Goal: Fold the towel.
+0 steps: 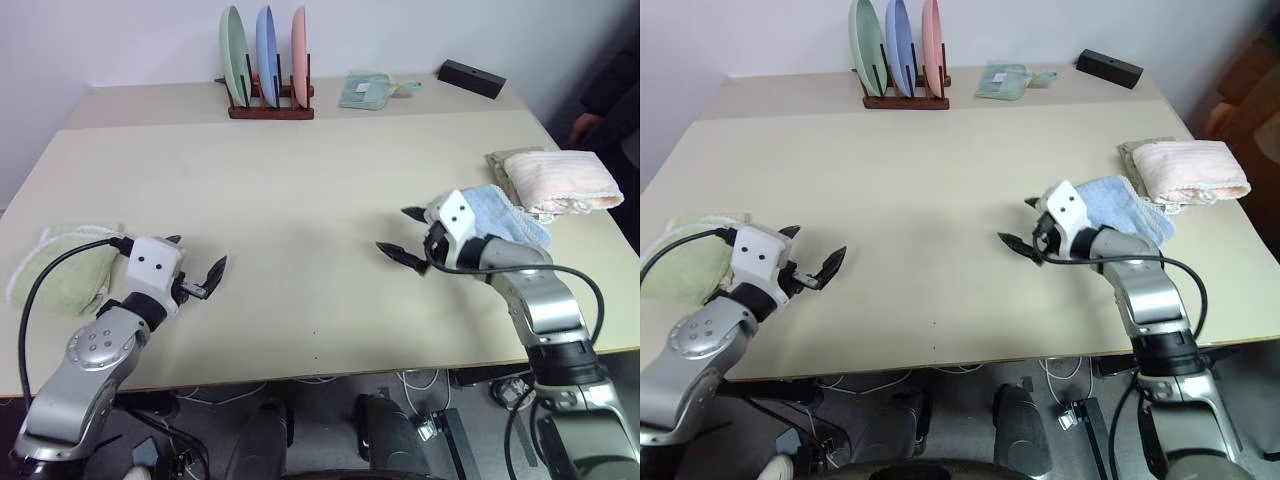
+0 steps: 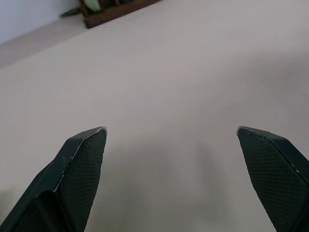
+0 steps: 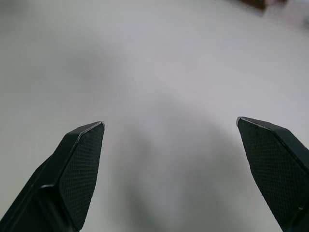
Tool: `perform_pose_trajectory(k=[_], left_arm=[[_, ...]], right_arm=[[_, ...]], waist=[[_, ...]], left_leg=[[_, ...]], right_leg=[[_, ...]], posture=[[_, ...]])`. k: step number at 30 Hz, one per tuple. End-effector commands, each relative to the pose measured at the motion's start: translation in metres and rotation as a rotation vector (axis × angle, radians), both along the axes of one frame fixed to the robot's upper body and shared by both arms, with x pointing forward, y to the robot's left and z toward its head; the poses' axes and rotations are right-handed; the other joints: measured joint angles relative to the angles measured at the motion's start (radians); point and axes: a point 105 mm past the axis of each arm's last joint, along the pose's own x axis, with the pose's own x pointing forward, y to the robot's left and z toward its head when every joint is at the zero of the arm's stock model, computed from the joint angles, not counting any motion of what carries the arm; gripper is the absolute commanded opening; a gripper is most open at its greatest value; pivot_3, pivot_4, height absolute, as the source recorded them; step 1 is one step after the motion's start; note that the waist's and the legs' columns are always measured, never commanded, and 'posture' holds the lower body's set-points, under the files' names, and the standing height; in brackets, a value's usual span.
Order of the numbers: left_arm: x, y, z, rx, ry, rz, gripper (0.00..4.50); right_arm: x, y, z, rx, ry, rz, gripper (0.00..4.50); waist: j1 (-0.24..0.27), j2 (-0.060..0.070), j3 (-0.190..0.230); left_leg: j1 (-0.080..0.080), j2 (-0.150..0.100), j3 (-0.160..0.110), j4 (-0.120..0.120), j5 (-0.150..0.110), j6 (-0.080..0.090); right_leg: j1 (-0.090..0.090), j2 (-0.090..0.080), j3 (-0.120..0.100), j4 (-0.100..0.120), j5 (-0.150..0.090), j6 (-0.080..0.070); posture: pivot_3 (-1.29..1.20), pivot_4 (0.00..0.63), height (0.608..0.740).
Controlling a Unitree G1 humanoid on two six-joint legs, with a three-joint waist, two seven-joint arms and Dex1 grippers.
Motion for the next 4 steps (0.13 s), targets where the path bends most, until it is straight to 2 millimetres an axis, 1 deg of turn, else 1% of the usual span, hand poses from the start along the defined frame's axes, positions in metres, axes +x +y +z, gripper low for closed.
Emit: perform_pose_trajectory(k=[1,4], left_arm=[[0.0045,-0.01,0.0052,0.008,-0.045,-0.046,4.42],[0.0069,-0.0163,0.0016,0.004,-0.049,-0.063,4.42]], right_arm=[[-0.0054,0.0,0.0162,0.006,-0.063,0.004,4.5],[-0.0073,-0.0009,0.0153,-0.003,-0.065,0.001,4.5]], waist=[[-0.002,0.0,0.0],[-0.002,0.0,0.0]], left_leg=[[0.0,0.0,0.001,0.001,0.0,0.0],[0.0,0.0,0.002,0.002,0.0,0.0]], right_leg=[[0.0,0.0,0.0,0.0,0.0,0.0],[0.0,-0.001,0.001,0.0,0.0,0.0]], posture=[[0.0,0.15,0.74],[0.0,0.15,0.74]])
